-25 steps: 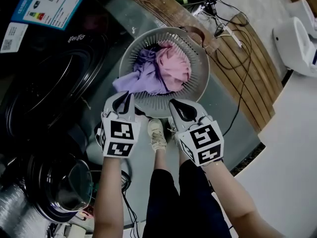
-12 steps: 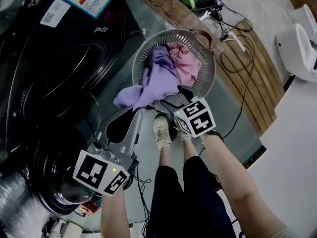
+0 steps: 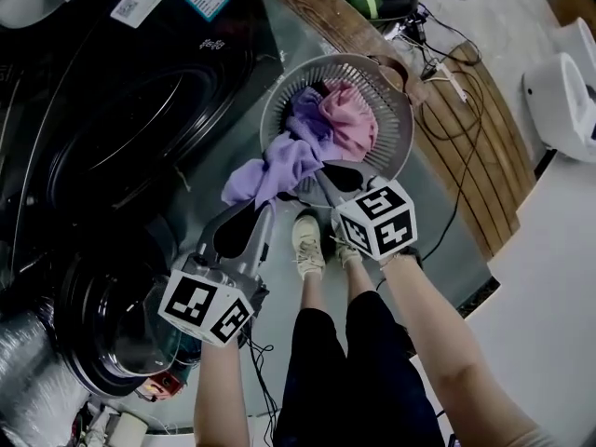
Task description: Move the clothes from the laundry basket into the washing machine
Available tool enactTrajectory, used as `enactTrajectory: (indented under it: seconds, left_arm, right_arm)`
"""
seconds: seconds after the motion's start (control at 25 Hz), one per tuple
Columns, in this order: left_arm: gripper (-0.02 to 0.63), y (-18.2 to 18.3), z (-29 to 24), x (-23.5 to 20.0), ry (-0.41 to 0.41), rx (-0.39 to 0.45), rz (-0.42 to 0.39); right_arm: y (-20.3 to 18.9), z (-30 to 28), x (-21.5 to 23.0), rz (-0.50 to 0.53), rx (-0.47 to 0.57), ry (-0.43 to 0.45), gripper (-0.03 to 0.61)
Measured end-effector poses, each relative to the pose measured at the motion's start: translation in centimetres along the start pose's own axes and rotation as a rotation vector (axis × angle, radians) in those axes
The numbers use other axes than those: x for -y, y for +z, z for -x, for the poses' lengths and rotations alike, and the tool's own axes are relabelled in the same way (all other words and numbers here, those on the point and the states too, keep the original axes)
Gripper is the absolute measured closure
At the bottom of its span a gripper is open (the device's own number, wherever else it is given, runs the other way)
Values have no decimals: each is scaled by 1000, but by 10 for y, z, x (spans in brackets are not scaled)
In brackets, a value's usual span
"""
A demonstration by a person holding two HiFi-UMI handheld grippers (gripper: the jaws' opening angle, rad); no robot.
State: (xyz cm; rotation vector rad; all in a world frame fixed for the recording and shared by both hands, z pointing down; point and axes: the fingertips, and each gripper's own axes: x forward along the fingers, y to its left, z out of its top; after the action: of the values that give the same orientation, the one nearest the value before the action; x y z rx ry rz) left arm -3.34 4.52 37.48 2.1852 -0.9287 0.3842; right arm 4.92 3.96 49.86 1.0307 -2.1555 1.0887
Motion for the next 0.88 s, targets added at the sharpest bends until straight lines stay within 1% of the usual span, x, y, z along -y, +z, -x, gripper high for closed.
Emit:
enactTrajectory:
  seconds: [0.04,0.12,0.16,0.2,0.28,0.32,0.4,0.44,0.48,0.56,0.64,0.68,0.72,0.76,0.84,0.88]
  left_arm:
    - [582,-9,-6,-3,11,-21,8]
    - [515,-25,-19,-5,-3,-30,54]
    - [451,-34,-25,-4,-20,-36,78]
    - [402,-43,-31,-3,-33,-53,88]
    - [327,-55,-42,-2,-35,-102,57]
    - [303,-58,-46,-3,-24,-118,31]
    - [288,-59,-52,-9,11,-127,-1]
    - [285,-58,-54,-14,30,-121,-2]
    - [284,-55,-55,-18,49,-104,5]
    - [284,-44,-54,-28,84,-43,37]
    - [290,-33,-51,-34,101,13,66]
    - [330,-29,-49,-36,103,32,70]
    - [386,-25,-47,-38,105,41,64]
    - [474,-23,-45,-40,112,38,47]
    - [543,-21,-39,-43,133,11,11]
    - [552,-21,-36,-44,145,-6,1]
  right_arm:
    - [8,6,-10,2,23,23,552]
    - [22,18,-29,-2,69,73,552]
    - [29,23,-39,-3,91,98,552]
    - [36,28,-49,-1,111,121,552]
    - [50,38,-68,8,140,162,552]
    - [57,42,-77,14,150,181,552]
    - [70,51,-96,31,174,223,552]
    - [77,56,-105,39,188,247,552]
    - [84,61,-113,42,205,271,552]
    - [95,71,-129,29,240,321,552]
    - [102,78,-138,9,266,357,552]
    - [103,80,-139,4,275,363,552]
    - [104,82,-137,3,281,361,551]
    - [103,83,-133,5,286,351,551]
    - [98,83,-118,24,291,310,551]
    - [95,83,-110,40,290,283,551]
